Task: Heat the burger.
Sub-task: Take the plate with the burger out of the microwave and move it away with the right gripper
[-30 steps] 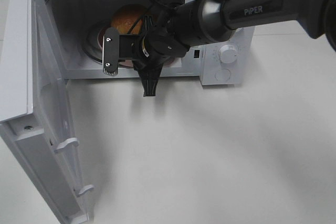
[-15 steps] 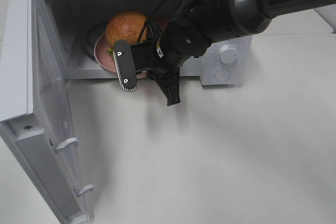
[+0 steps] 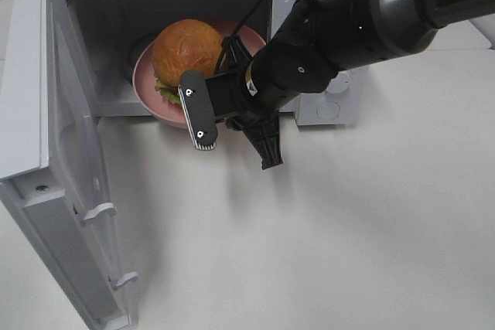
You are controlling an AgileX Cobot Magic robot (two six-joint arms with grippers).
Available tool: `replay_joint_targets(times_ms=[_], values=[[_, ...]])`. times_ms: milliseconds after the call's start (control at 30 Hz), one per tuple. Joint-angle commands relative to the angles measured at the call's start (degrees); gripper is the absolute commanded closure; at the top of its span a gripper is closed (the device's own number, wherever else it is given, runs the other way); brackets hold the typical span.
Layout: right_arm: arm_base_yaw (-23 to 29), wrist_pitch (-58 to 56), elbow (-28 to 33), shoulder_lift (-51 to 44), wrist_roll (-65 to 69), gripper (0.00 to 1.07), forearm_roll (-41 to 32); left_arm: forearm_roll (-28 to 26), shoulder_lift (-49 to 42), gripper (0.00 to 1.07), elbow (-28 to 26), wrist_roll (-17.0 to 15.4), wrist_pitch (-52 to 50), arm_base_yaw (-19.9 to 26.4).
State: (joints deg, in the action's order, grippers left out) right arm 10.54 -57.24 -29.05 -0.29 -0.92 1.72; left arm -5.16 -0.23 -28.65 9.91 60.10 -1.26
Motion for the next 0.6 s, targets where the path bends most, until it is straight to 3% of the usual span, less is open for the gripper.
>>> replay_joint_targets(times_ms=[33, 600], values=[[0.00, -0.11, 0.11, -1.20, -0.52, 0.45, 0.06, -0.11, -1.20, 1.06, 0.17, -0.52, -0.80, -0.29], [0.00, -0.11, 0.11, -1.20, -0.52, 0.45, 0.06, -0.11, -1.20, 1.06, 0.17, -0.52, -0.80, -0.29]])
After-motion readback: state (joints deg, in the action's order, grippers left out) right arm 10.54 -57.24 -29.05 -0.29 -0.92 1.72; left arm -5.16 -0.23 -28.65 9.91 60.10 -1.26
